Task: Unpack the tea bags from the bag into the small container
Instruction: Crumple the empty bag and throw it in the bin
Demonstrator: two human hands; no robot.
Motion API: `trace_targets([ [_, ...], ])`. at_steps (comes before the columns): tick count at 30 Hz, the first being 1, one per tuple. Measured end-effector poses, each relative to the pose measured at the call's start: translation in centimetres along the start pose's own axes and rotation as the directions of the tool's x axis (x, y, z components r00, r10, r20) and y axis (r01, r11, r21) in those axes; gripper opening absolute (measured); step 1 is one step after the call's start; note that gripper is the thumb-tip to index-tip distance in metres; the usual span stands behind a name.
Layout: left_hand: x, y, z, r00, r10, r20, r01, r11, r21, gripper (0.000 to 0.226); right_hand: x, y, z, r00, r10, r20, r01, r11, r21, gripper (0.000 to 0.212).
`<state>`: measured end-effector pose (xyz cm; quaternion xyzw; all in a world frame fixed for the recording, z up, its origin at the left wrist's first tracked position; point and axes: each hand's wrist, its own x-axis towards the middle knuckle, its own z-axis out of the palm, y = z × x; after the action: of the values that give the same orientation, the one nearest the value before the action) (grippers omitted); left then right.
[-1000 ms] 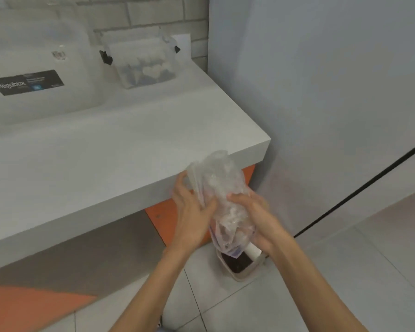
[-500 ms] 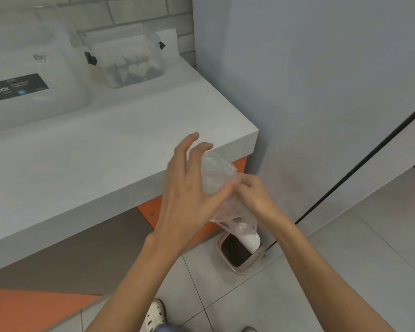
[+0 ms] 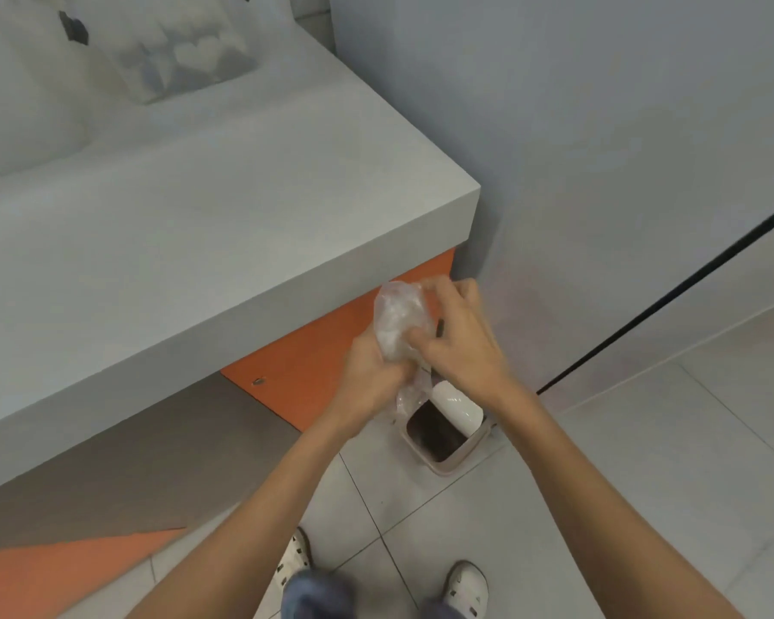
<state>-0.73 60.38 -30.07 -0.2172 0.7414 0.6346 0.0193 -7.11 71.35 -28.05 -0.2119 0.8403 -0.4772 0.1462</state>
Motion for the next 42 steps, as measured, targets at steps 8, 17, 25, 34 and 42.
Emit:
trace_targets([
  [8, 4.2, -9.7, 5.6, 0.855, -0.437, 0.278, 0.512, 0.796, -0.324, 0.069, -2.0, 12.2, 2.0, 0.994, 0.103, 0.029, -0.103, 0.995, -0.016, 0.043],
  [17, 8.6, -26.8, 11.9, 0.739, -0.596, 0.315, 0.662, 0.554, -0.505, 0.057, -5.5, 27.0, 8.0, 0.927, 0.305, 0.22, -0.306, 0.951, -0.03, 0.07],
  [25, 13.9, -36.5, 15.6, 0.558, -0.83, -0.021, 0.754, 0.517, -0.405, 0.035, -3.5, 37.7, 15.4, 0.92, 0.367, 0.141, -0.321, 0.908, -0.271, 0.034],
  [34, 18.2, -42.4, 16.1, 0.712, -0.691, 0.122, 0.7, 0.712, -0.053, 0.036, -0.7, 45.1, 21.3, 0.832, 0.52, 0.194, -0.416, 0.815, -0.403, 0.043],
  [42, 19.0, -44.0, 17.0, 0.826, -0.552, 0.114, 0.525, 0.827, 0.201, 0.047, 1.6, 47.8, 22.6, 0.739, 0.656, 0.153, -0.558, 0.723, -0.407, 0.061],
])
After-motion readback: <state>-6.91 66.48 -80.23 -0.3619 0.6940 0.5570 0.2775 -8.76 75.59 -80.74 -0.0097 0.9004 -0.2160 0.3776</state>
